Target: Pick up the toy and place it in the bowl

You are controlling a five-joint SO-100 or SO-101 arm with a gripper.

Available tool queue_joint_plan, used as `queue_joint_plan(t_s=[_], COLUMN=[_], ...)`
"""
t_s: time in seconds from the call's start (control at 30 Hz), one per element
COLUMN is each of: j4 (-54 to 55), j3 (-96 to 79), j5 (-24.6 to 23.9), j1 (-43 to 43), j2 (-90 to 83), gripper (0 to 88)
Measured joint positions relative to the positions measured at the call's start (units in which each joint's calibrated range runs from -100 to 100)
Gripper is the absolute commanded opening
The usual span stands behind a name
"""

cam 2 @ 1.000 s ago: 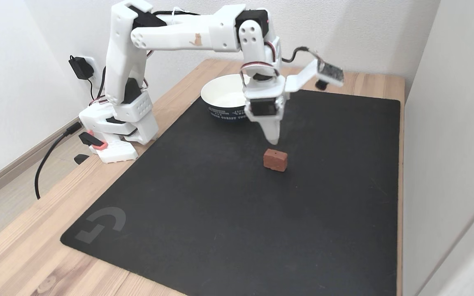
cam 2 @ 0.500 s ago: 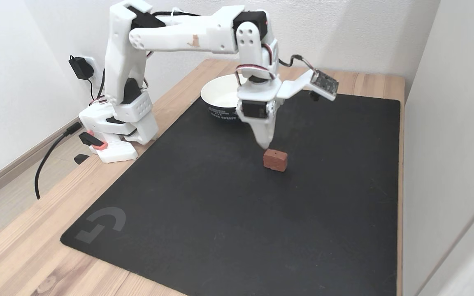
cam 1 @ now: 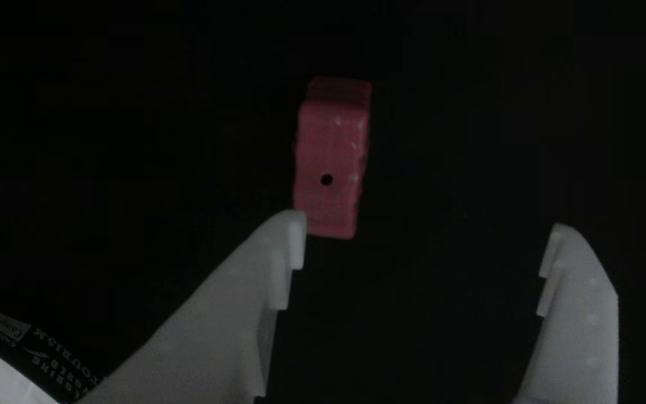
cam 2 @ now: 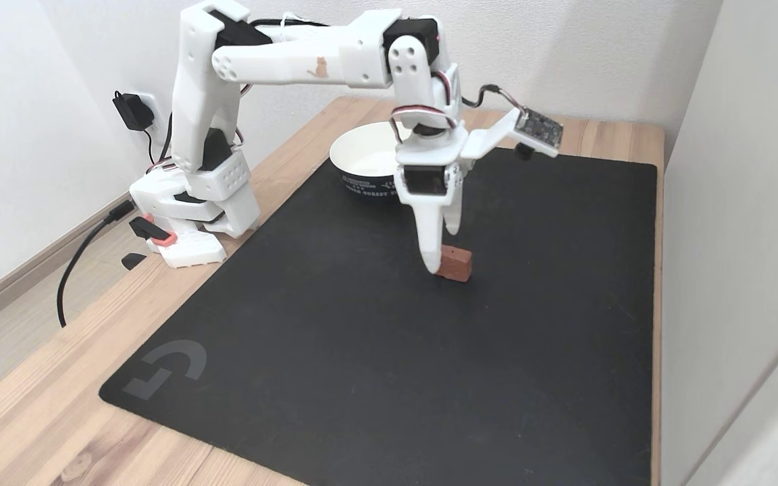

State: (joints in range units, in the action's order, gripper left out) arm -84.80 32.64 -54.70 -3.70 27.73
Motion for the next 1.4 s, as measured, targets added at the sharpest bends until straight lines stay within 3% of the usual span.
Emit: queue_joint_plan(t_s=[1.4], j4=[1.77], j3=[-0.09], j5=[0.00], j1=[-4.33], j2=[4.16], gripper=[28.6])
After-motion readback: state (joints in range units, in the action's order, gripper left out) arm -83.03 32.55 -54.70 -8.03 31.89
